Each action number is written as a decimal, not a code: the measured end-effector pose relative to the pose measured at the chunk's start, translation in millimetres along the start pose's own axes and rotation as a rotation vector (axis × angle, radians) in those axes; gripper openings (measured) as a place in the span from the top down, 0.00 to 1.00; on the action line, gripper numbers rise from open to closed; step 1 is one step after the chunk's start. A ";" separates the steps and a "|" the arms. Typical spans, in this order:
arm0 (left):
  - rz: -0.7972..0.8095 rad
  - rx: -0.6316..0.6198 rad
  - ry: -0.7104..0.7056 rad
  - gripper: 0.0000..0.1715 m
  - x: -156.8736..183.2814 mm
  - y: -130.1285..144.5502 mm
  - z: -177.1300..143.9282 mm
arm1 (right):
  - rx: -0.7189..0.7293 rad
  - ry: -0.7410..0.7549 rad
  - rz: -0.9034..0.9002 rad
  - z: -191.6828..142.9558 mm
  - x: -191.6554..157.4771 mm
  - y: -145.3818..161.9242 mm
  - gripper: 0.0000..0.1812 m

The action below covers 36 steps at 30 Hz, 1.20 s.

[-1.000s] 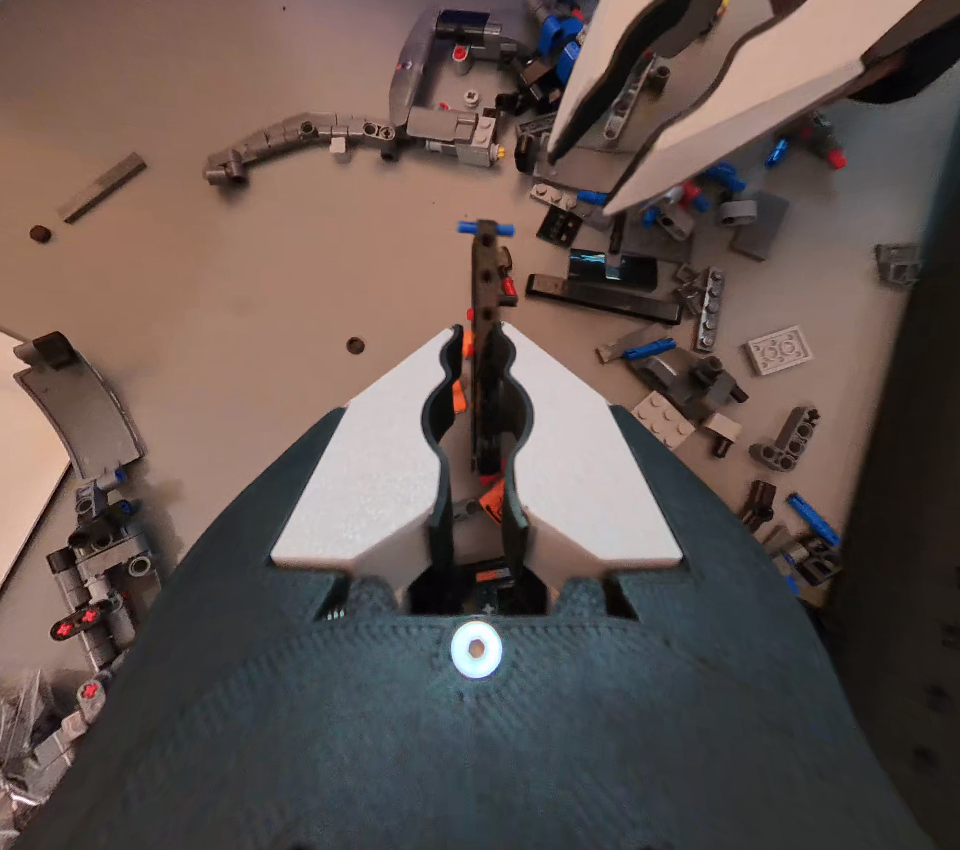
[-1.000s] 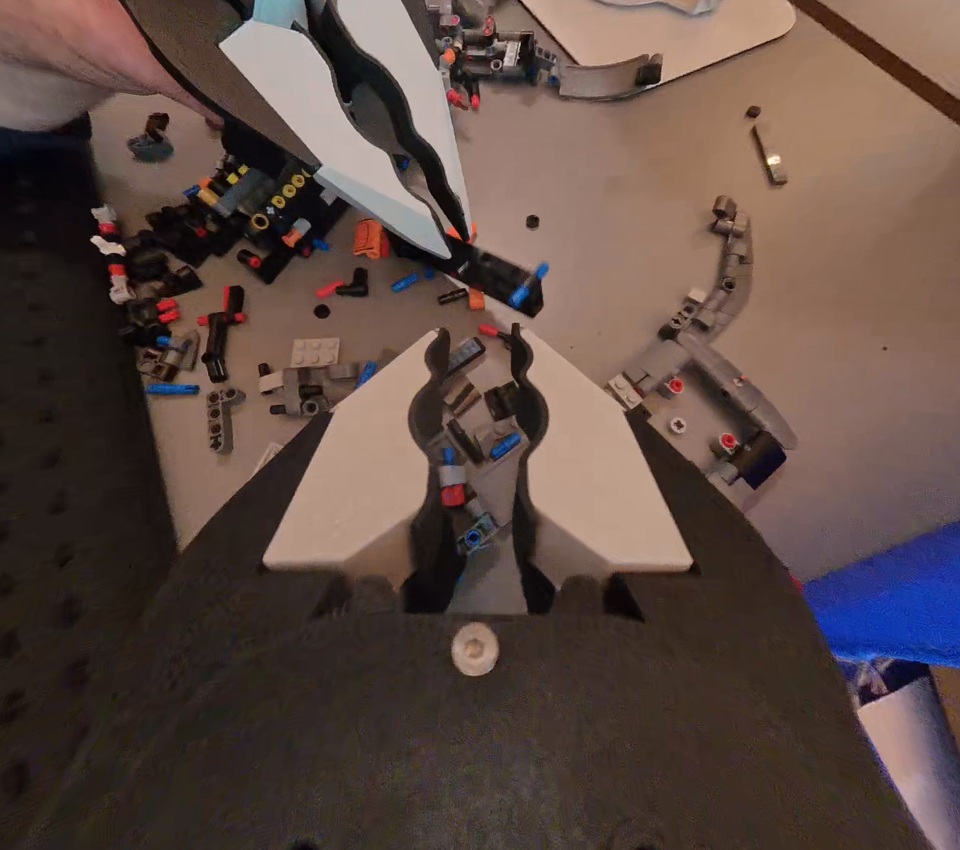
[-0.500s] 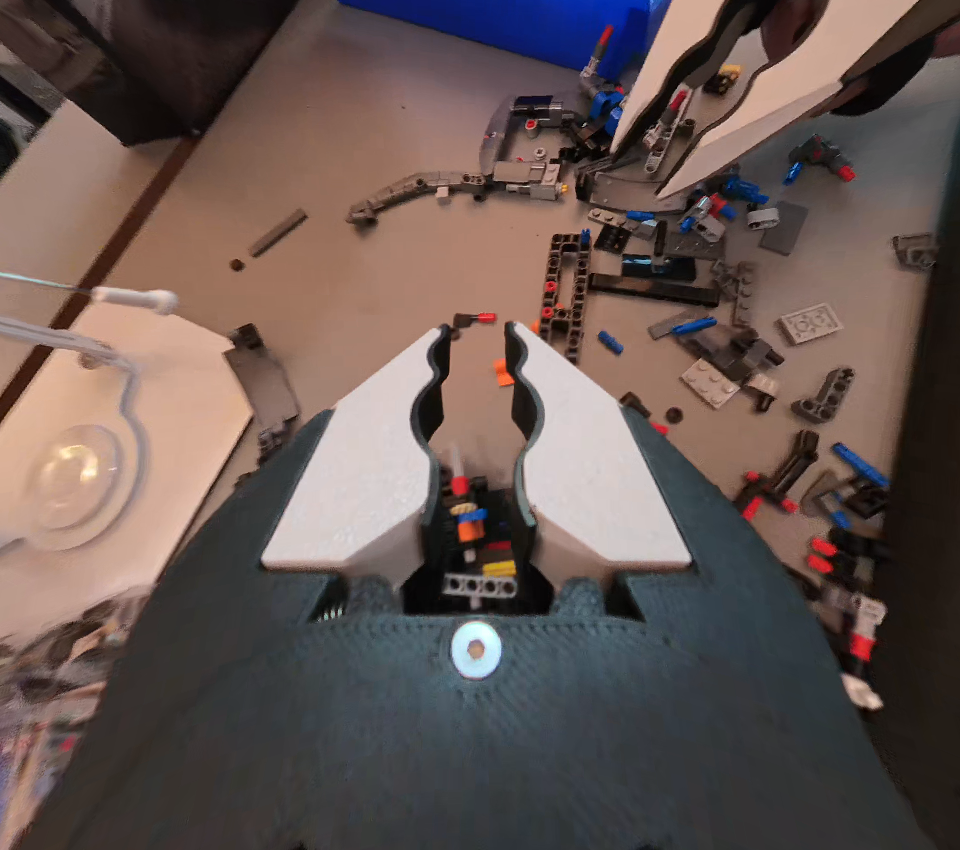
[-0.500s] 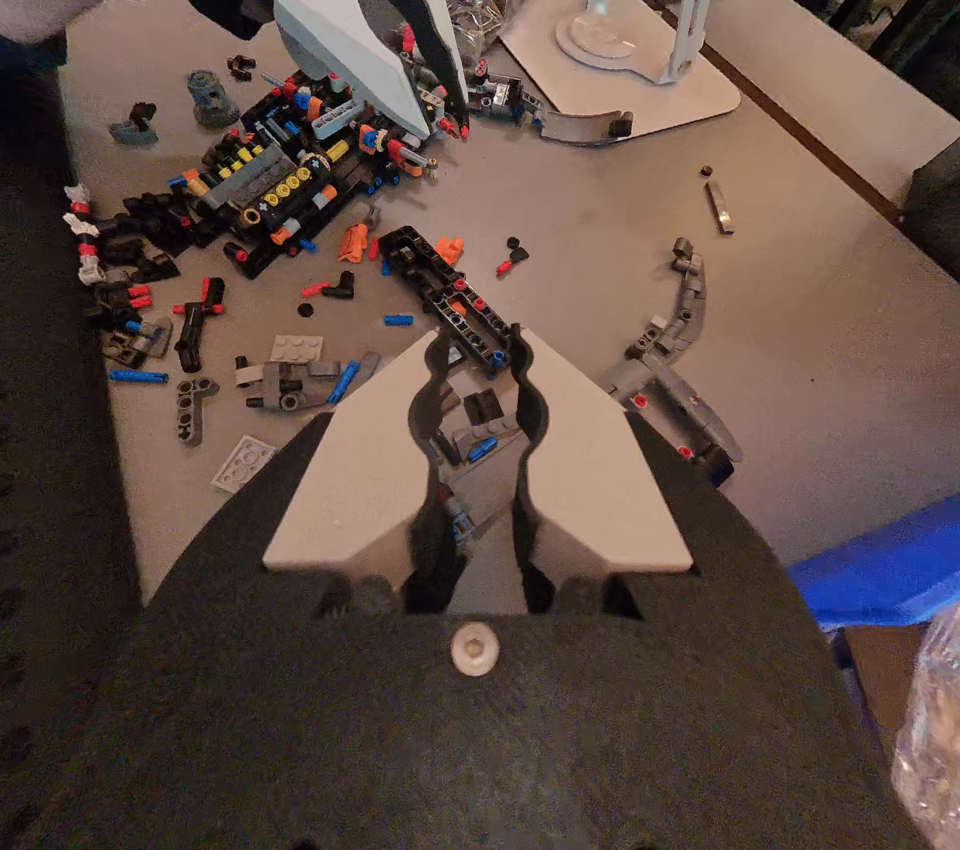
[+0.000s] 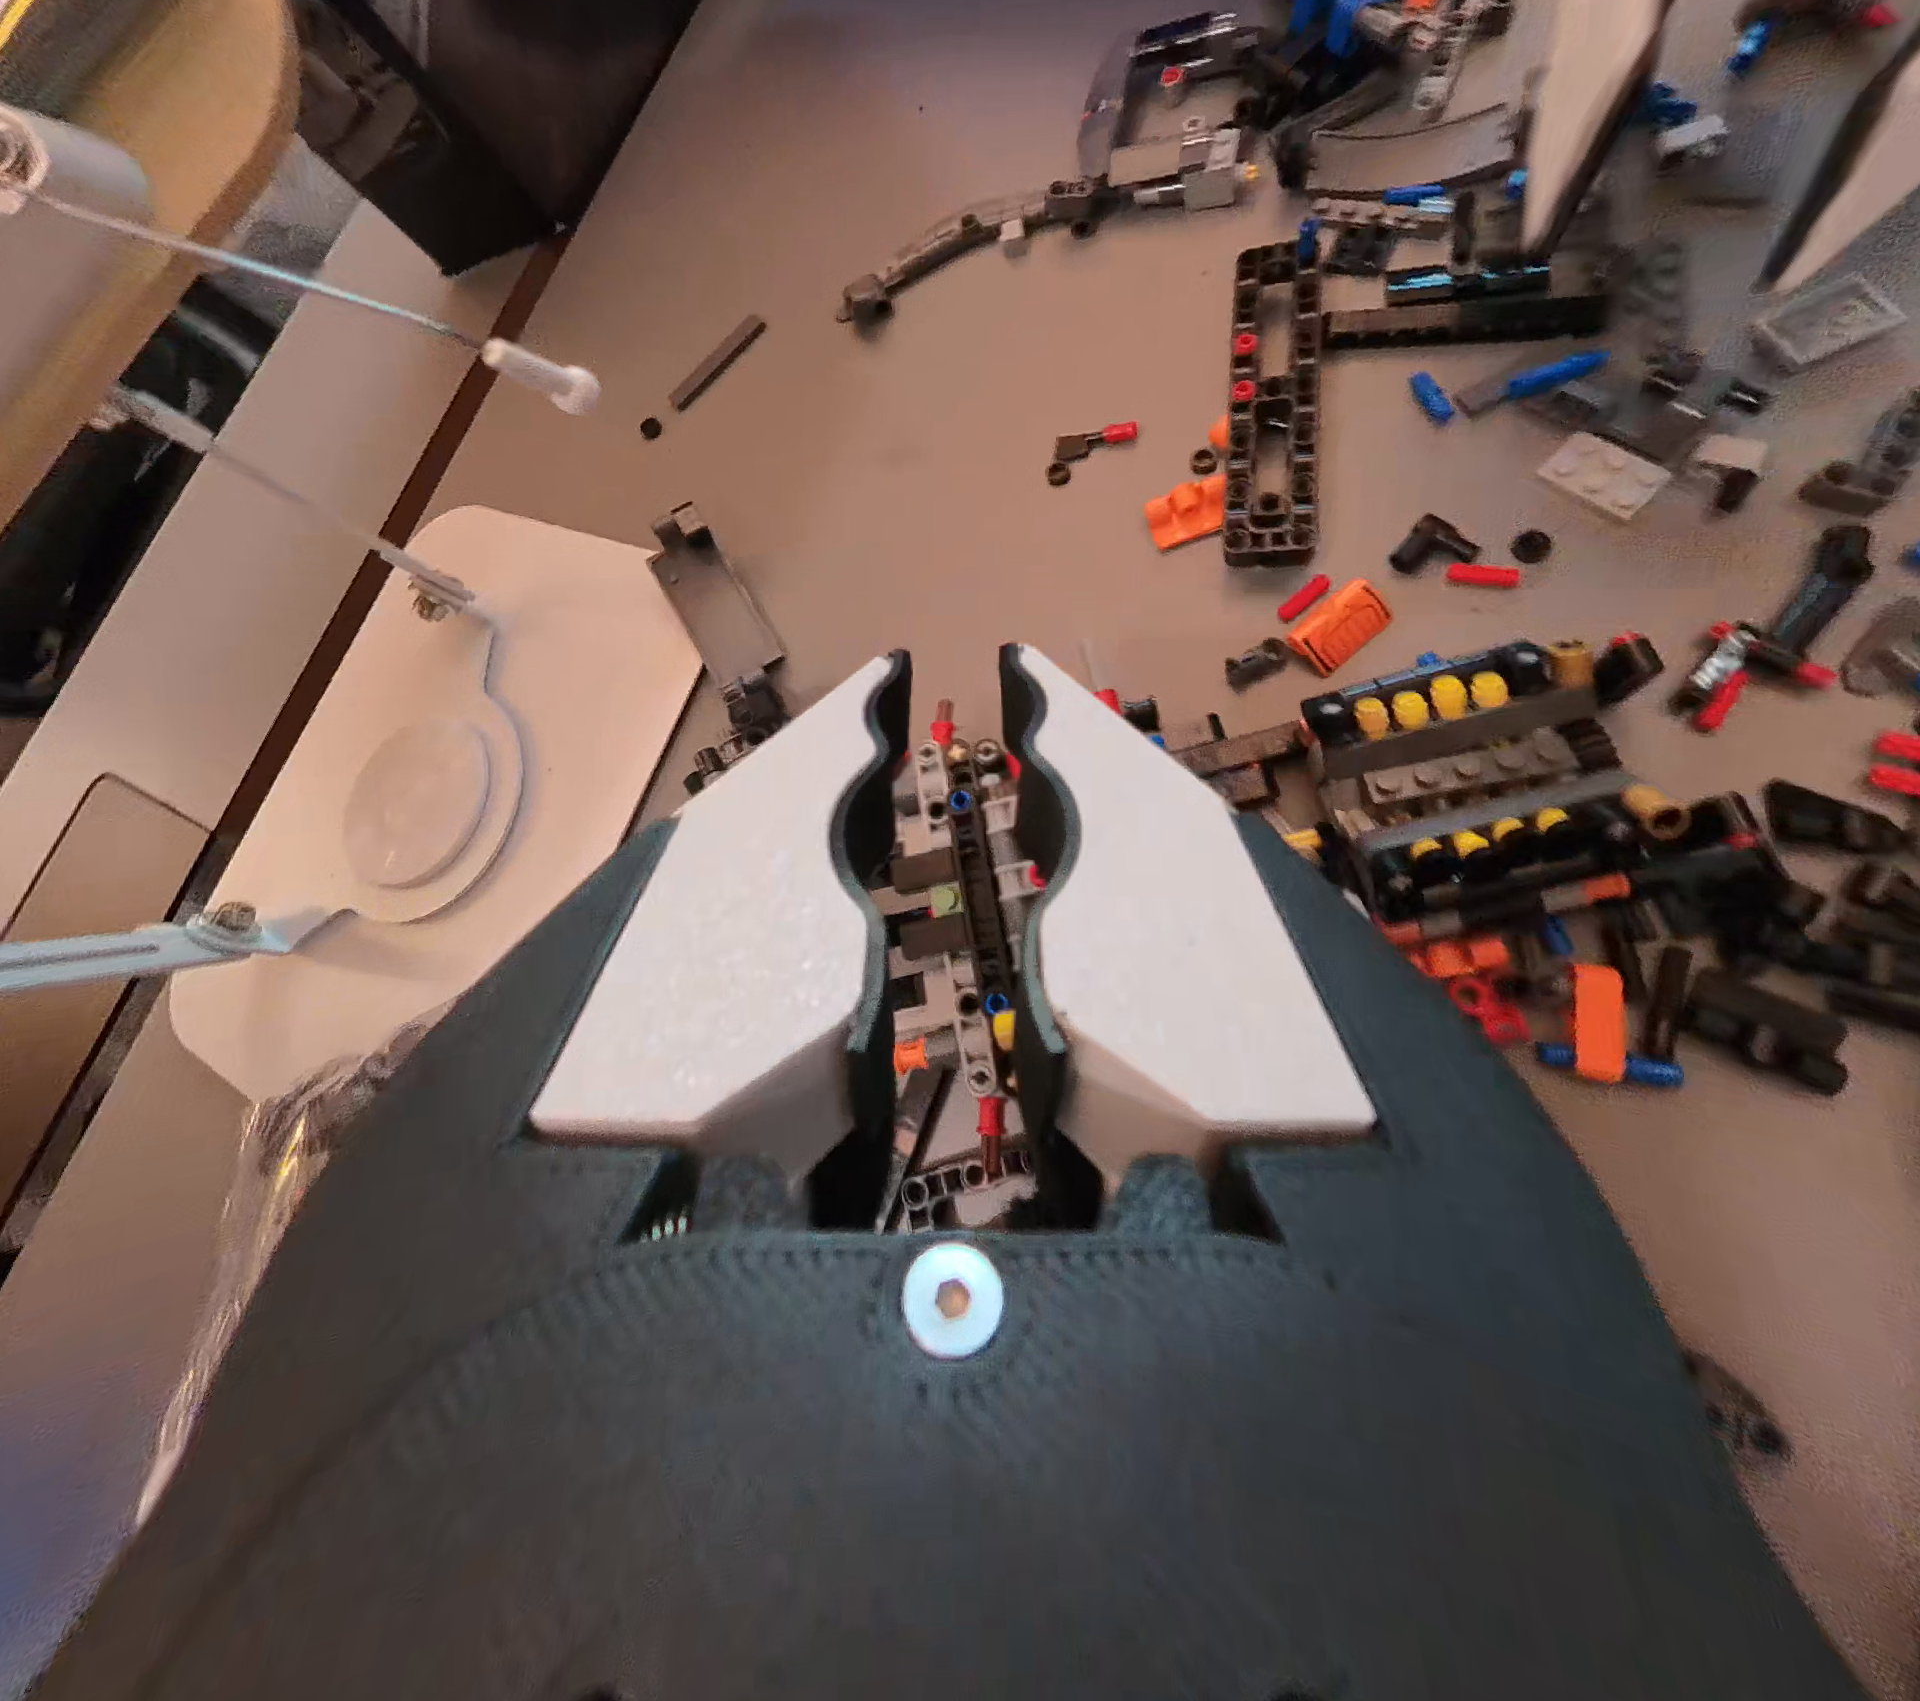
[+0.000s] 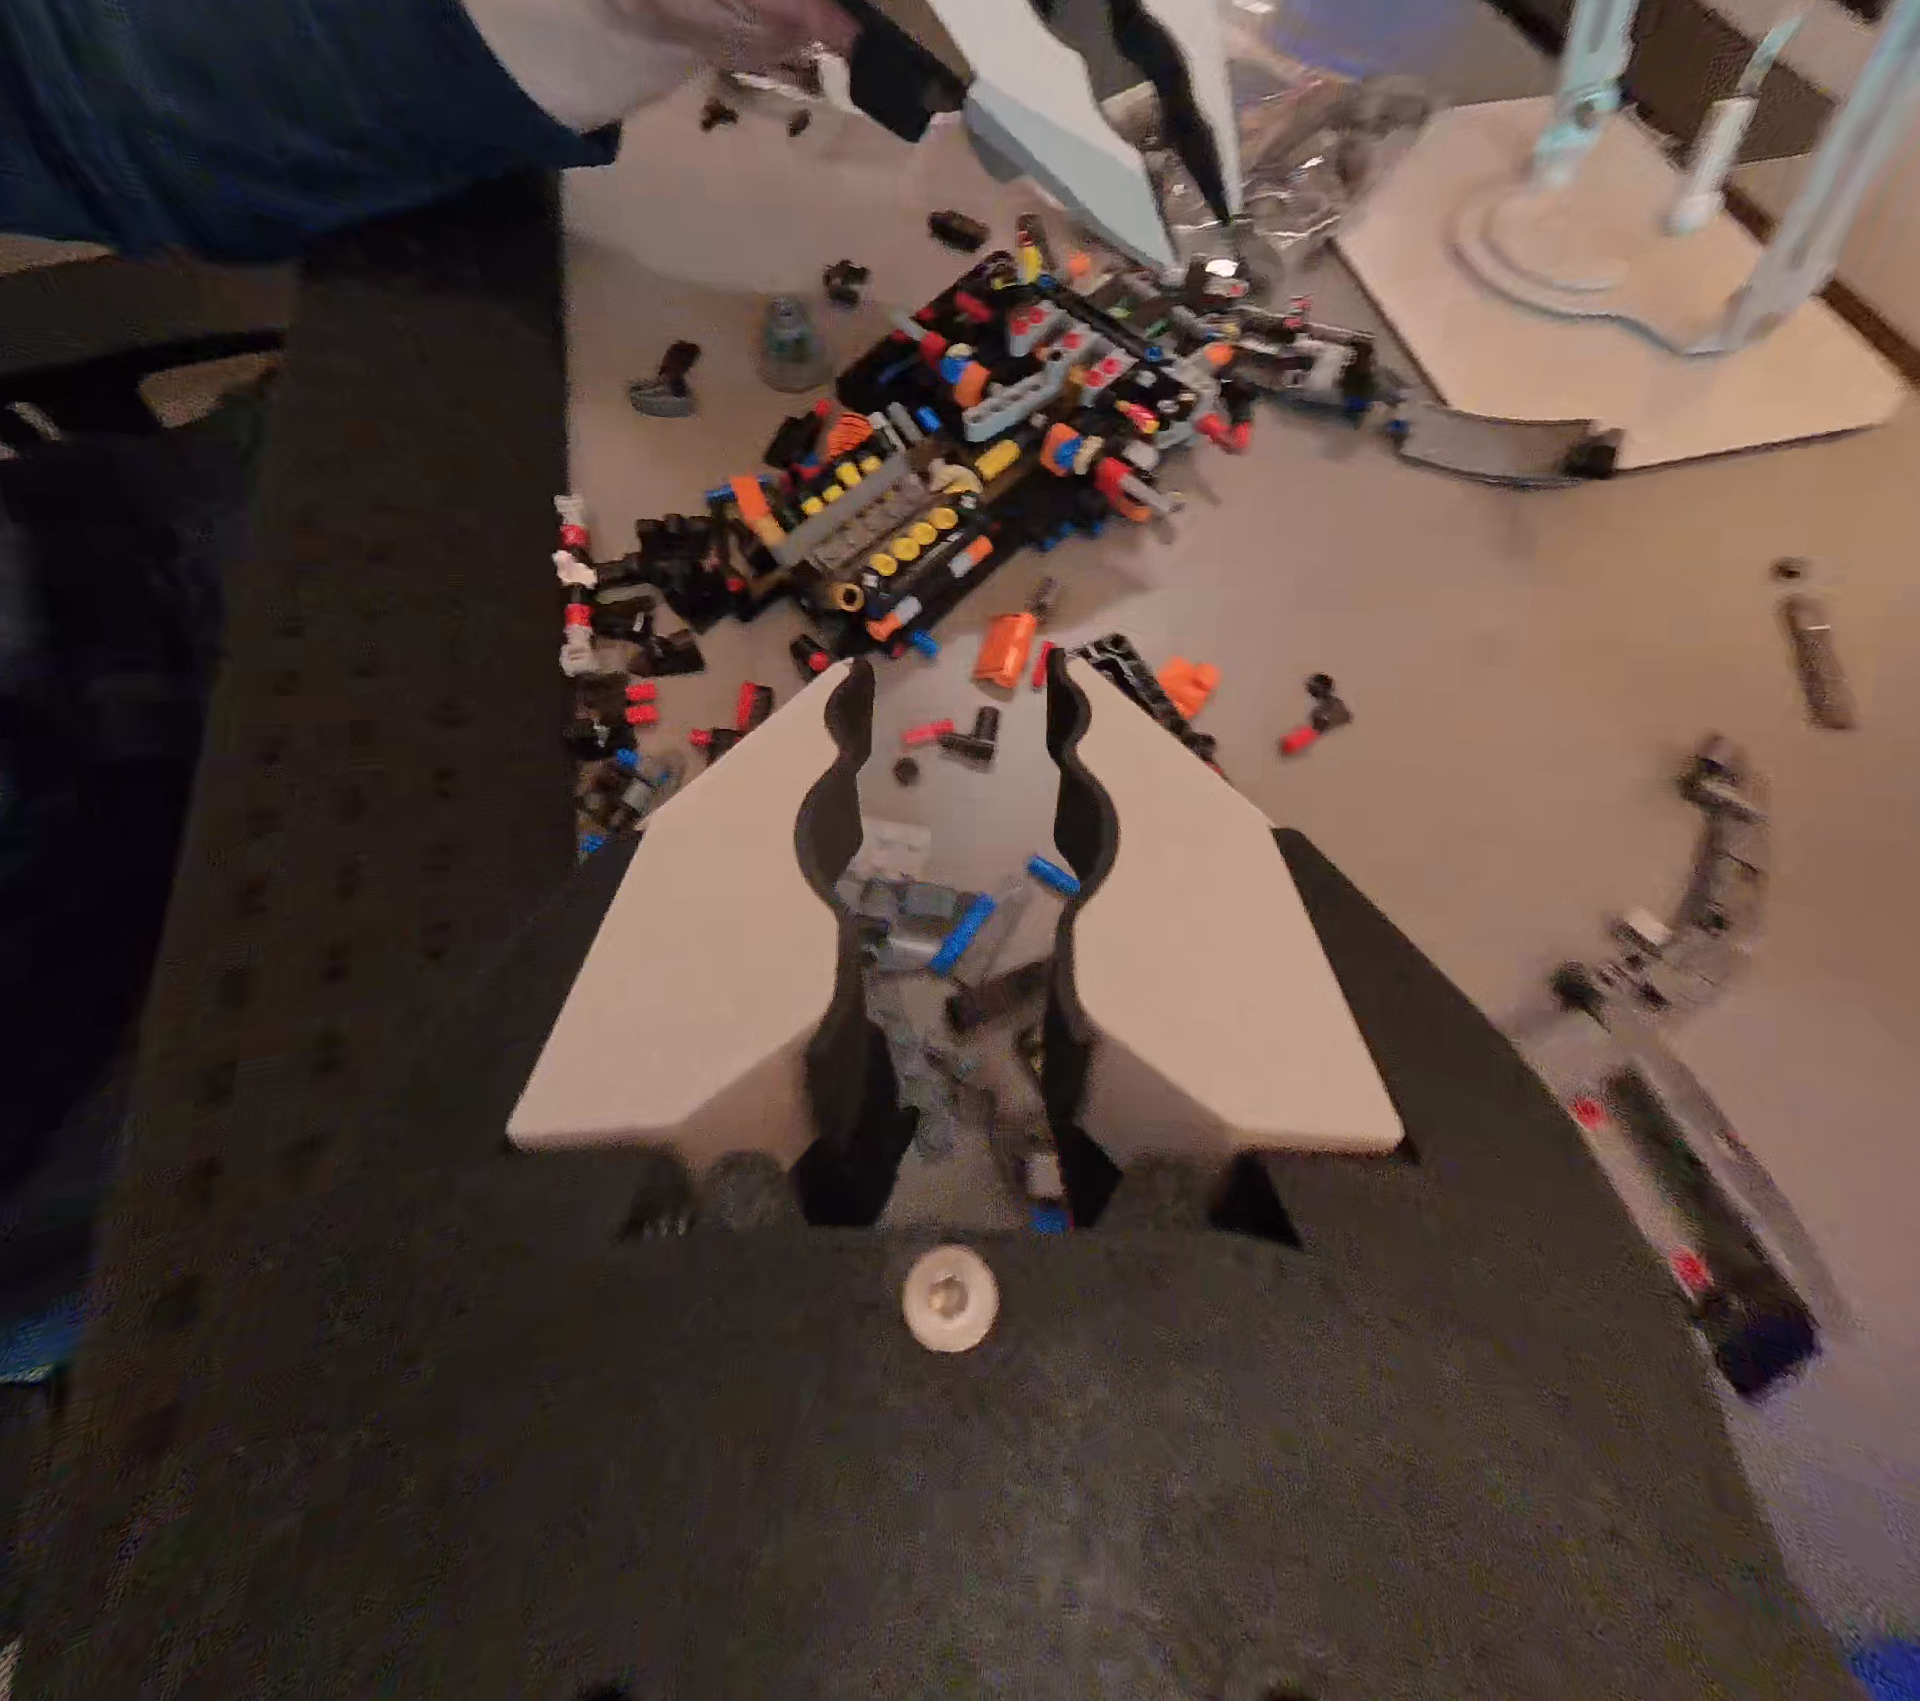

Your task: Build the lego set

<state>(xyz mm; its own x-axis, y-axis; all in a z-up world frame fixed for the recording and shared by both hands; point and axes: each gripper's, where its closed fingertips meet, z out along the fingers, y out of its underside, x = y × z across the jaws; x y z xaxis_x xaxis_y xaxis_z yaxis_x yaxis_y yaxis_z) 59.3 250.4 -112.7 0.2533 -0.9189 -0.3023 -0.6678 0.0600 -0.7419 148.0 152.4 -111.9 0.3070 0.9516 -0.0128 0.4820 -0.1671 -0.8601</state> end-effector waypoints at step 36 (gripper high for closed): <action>0.068 -0.007 0.109 0.91 47.7 -8.5 26.4 | -0.611 0.141 -0.058 -59.6 34.8 88.3 0.99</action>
<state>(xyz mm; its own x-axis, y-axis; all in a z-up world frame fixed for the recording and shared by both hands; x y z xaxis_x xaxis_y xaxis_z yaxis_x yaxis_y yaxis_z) 95.5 216.3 -136.6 0.1302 -0.9498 -0.2845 -0.6856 0.1211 -0.7179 250.1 155.4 -157.8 0.3510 0.9275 0.1283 0.8703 -0.2726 -0.4101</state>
